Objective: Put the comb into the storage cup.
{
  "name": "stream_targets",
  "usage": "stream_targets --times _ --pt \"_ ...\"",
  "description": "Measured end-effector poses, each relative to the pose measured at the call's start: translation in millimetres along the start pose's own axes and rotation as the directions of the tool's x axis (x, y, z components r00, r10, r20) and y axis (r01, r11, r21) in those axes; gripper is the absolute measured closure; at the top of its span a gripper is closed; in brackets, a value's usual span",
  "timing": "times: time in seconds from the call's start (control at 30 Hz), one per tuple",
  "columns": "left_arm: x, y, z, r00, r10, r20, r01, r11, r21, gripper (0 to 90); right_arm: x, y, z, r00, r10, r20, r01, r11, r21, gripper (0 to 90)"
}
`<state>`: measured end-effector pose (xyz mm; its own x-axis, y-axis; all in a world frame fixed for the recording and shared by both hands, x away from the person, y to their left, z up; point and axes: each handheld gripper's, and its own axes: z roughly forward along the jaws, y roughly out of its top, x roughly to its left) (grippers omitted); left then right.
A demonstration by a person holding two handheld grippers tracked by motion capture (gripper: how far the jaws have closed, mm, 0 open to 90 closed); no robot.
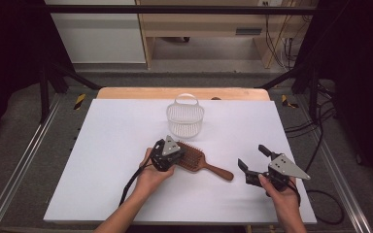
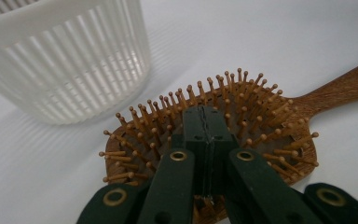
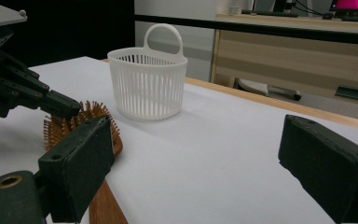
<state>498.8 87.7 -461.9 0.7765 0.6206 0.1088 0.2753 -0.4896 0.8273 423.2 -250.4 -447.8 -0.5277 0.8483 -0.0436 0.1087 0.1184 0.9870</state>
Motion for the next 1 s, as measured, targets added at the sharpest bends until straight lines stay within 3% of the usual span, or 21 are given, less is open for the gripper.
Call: stream_targets --times 0.4,0.77,1.0 --pt "-25.2 8.2 8.9 0.999 0.027 0.036 -0.026 0.9996 -0.006 90.0 0.3 1.0 -1.1 1.0 0.002 -0.005 -0.002 1.0 -0.002 10.2" --pt "-28.3 9.8 11.1 0.9996 0.014 0.026 -0.014 0.9999 -0.008 90.0 0.2 1.0 -1.2 1.0 -0.001 -0.005 0.001 1.0 0.001 10.1" --pt "-39.7 14.9 17.0 0.9984 0.024 0.051 -0.023 0.9996 -0.015 90.0 0.3 1.0 -1.4 1.0 -0.004 -0.003 0.004 1.0 0.008 10.1"
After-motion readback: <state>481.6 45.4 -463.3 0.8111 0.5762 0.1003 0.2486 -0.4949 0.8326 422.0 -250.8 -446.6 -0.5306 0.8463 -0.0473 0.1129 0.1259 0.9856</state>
